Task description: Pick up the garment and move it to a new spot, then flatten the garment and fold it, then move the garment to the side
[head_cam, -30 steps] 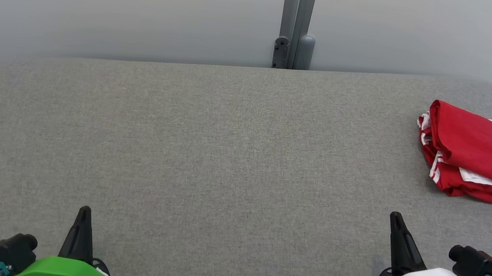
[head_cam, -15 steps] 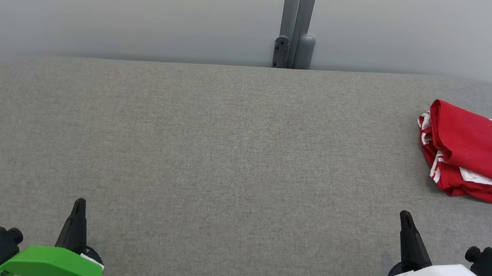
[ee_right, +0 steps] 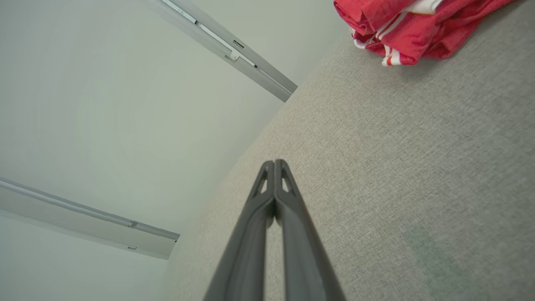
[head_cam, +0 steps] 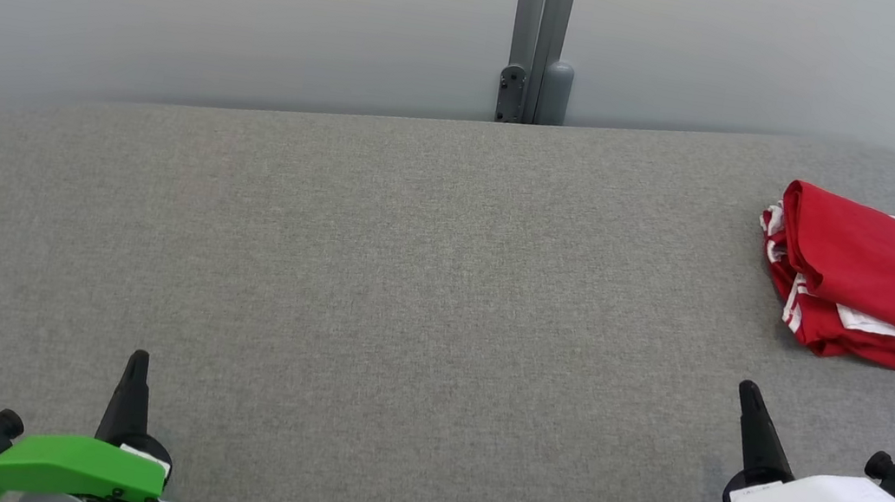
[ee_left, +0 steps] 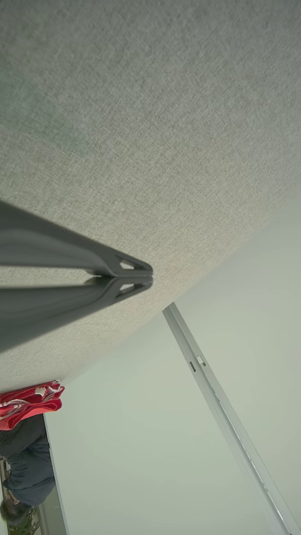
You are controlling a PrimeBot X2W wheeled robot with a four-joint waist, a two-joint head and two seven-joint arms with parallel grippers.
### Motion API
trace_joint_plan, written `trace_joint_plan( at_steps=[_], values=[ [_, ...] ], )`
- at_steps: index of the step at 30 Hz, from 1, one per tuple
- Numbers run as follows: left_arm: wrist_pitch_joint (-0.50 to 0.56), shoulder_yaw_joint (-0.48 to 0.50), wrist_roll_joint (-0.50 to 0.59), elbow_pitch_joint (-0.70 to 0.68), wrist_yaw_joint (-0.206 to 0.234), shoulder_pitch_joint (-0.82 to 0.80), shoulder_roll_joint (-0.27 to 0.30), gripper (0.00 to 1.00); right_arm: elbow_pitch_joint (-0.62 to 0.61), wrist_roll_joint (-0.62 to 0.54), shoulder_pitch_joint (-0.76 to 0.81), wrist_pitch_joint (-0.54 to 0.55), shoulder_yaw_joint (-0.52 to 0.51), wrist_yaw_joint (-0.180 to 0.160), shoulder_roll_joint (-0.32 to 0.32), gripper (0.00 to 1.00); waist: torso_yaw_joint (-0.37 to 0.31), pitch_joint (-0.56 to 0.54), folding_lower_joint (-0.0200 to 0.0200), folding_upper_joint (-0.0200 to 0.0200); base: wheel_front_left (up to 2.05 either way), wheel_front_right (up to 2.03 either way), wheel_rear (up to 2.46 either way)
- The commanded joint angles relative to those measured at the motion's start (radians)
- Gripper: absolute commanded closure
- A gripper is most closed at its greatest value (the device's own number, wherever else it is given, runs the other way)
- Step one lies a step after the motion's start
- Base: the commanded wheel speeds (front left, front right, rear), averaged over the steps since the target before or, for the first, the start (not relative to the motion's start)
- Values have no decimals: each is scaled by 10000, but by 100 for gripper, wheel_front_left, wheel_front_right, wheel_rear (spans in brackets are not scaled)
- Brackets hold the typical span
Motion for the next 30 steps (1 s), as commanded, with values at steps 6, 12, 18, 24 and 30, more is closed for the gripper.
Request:
trace_joint_plan(
  at_steps=[6,12,18,24,30],
  values=[
    [226,198,-855,-62,-167,-366,10,100,-70,892,-276,194,-147,-2,-69,100,2,8,0,0,0,0,0],
    [389,305,-1413,-47,-246,-439,5,100,-60,1514,-312,351,-242,-2,-74,100,3,15,0,0,0,0,0],
    [547,417,-1965,-32,-325,-524,-1,100,-49,2137,-346,498,-339,0,-74,100,4,22,0,0,0,0,0],
    [697,516,-2471,-17,-396,-588,-6,100,-40,2703,-361,646,-433,-1,-72,100,6,30,0,0,0,0,0],
    [846,610,-2956,-4,-471,-653,-11,100,-30,3248,-391,781,-527,-1,-69,100,7,37,0,0,0,0,0]
  ],
)
